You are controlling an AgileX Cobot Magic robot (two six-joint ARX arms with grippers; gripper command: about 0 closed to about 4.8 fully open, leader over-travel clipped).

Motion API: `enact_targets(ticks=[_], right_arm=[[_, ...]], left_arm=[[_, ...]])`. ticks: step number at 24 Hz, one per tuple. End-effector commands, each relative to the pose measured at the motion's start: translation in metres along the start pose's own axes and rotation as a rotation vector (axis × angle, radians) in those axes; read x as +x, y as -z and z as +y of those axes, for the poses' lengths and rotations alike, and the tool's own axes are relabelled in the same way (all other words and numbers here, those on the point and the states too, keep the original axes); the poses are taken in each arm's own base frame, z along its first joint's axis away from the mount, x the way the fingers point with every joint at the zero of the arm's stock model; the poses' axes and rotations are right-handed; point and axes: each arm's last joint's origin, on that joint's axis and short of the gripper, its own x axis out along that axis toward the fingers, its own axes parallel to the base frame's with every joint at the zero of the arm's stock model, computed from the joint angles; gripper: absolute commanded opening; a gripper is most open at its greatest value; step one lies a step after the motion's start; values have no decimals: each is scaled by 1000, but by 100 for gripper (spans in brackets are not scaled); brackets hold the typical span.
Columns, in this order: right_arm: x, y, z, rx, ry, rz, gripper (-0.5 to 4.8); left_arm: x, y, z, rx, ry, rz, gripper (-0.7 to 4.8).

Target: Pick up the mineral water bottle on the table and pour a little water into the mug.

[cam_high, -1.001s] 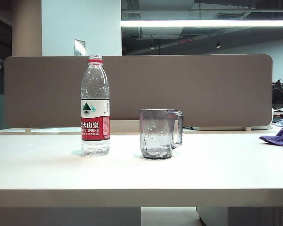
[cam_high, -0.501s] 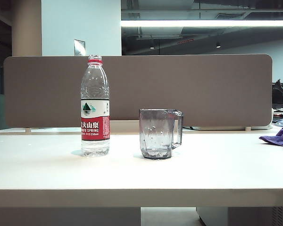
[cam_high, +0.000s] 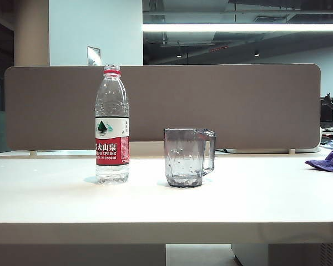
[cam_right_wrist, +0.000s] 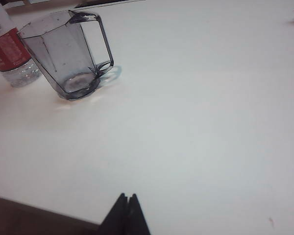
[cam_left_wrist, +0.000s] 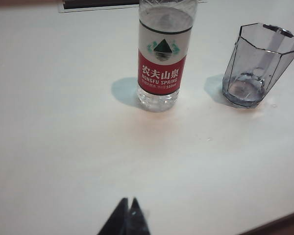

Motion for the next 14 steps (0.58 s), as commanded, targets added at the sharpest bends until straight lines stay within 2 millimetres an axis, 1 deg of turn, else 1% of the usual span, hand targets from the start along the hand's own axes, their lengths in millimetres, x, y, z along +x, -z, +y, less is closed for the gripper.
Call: enact_targets(ticks=[1,4,7,10,11,12,14], right_arm=[[0,-1,0,3,3,-6,-1],[0,-1,0,3,4,-6,-1],[0,-1,0,3,4,-6,-1],[0,-1,0,3,4,-6,-1],[0,-1,0,3,4,-6,-1],[0,-1,0,3,4,-6,-1],[0,-1,0,3,4,-6,-1]], left_arm=[[-3,-3,0,-4,2,-35,-5],[-11,-5,0,-6,5,-81,-5],[-29,-11,1,-12,14,-219,-5],[-41,-13,1,-13,13,-300,-5],[-44,-11,4,-8,-12,-344,-5],[-44,-8,5,-9,-23,-357,-5],[-35,6,8,-17,-55,-377,-5]])
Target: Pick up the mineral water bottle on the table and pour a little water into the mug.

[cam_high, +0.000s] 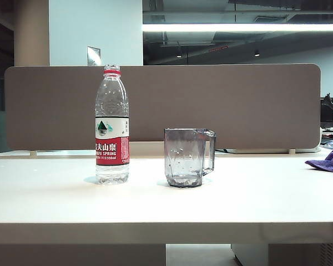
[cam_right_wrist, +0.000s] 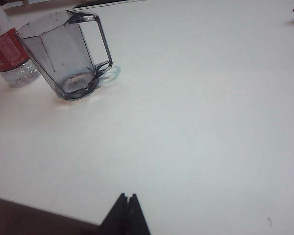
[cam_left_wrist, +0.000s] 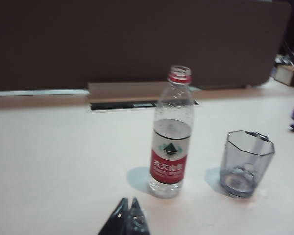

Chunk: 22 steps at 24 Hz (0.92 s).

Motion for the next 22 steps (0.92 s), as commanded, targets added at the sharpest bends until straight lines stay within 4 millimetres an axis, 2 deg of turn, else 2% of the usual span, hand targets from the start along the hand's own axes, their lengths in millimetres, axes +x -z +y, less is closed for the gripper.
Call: enact_targets(ticks=[1,7,9,13,22], right_arm=[[0,-1,0,3,0,-6,-1],[-1,-2,0,1,1,-25,-1],[-1,-2,0,1,1,-26,-1],[-1,-3,0,1,0,-28,-1],[-1,-3,0,1,0,-28,-1]], left_arm=[[7,24,5,5,-42,14,-5],[12,58,28,-37,-252,81,-5],[11,65,33,-61,-256,106,-5],[9,73,38,-75,-311,184,-5],[8,73,38,-55,-338,187,-5]])
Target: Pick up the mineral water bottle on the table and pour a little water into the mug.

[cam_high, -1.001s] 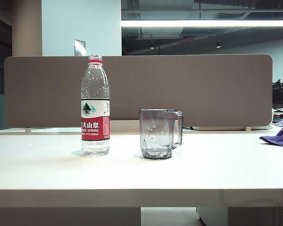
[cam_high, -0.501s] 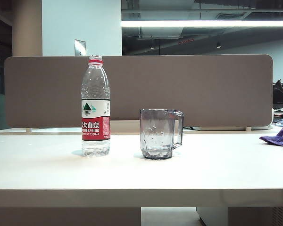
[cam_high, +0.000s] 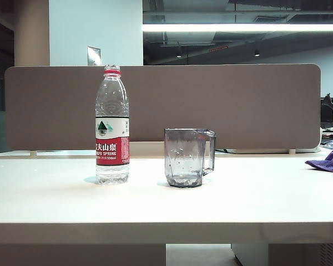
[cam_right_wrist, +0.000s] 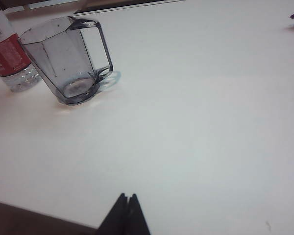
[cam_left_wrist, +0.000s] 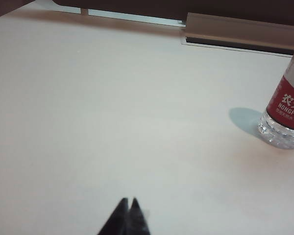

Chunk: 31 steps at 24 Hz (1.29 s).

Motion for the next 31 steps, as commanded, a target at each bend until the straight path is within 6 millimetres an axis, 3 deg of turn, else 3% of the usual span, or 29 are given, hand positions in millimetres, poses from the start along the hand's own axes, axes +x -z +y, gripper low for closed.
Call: enact_targets(ticks=[1,17,23,31], right_arm=[[0,-1,0,2,-1,-10,-1],[-2,-2,0,1,5,-32,-1],[-7,-8,-9,-115,158,-111,-1],[-7,-7,-13,-143,200,-109,-1]], left_arm=[[0,0,0,4,-4,7,-5],[0,0,0,4,-4,7,-5],[0,0,0,4,-4,7,-5],[0,0,0,4,-4,7,-5]])
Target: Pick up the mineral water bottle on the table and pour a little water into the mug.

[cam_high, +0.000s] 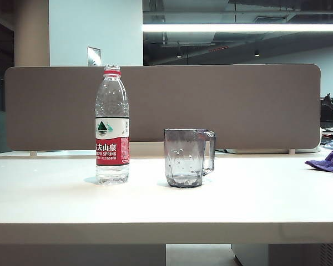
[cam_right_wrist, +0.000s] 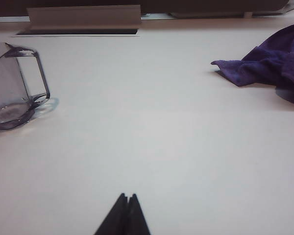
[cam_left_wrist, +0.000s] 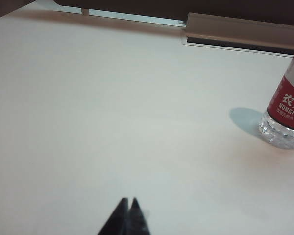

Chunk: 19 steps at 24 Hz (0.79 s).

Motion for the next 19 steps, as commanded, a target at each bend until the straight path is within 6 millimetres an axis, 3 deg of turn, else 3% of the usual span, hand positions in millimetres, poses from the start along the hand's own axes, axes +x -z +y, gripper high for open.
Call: enact_targets(ticks=[1,19], right_arm=[[0,0,0,-30,7,-5,-1],[0,-1,-5,-75,51,-6,-1]], left_arm=[[0,0,0,3,-2,6,-5],[0,0,0,3,-2,6,-5]])
